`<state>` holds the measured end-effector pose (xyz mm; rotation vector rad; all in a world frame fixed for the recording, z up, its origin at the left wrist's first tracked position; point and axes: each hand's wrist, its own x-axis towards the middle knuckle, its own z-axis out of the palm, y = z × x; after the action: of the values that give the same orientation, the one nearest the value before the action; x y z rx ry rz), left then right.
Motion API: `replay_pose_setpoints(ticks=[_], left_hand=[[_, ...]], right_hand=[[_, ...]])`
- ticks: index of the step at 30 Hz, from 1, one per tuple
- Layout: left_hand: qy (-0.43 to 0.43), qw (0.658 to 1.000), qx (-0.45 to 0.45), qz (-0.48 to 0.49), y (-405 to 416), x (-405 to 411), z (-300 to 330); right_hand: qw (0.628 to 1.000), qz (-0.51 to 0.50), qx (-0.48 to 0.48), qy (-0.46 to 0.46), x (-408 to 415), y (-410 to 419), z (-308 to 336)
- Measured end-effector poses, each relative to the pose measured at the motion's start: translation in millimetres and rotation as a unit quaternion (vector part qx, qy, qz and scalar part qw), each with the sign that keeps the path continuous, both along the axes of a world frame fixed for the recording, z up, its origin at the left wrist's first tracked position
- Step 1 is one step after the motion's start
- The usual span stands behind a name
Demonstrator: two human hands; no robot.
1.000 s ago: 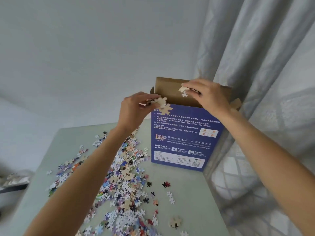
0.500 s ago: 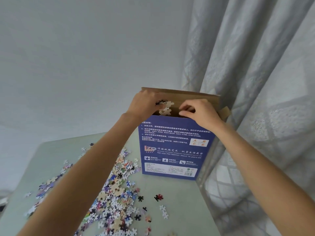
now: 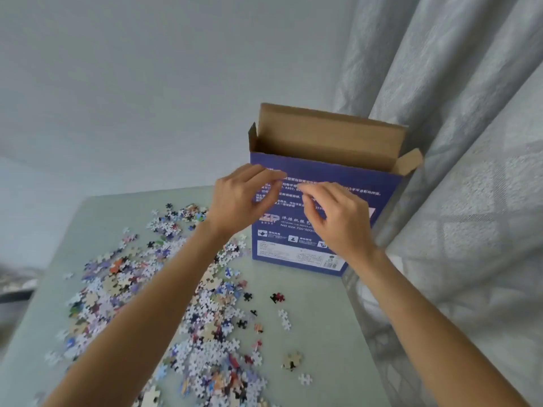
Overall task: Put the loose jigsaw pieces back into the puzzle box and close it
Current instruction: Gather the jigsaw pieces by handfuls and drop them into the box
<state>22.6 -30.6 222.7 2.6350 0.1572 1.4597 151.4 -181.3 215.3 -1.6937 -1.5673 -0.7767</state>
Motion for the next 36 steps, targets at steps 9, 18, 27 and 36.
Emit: replay_pose_setpoints(ticks=[9, 18, 27, 36], left_hand=[[0.317, 0.852, -0.371, 0.189, -51.6, -161.7, -156.8], [0.526, 0.700, -0.432, 0.216, -121.0, -241.9, -240.8], [0.516, 0.729, -0.407, 0.191, -139.8, -226.8, -259.1], [0.485, 0.720, -0.462, 0.182, -138.0, -227.7, -263.6]], right_hand=[[0.862, 0.047, -0.458, 0.214, -111.6, -33.0, -178.2], [0.719, 0.043, -0.677, 0.155, -191.2, -32.5, -243.5], [0.761, 0.019, -0.621, 0.187, -222.3, -58.1, -246.4], [0.752, 0.010, -0.580, 0.313, -222.2, -68.6, -243.8]])
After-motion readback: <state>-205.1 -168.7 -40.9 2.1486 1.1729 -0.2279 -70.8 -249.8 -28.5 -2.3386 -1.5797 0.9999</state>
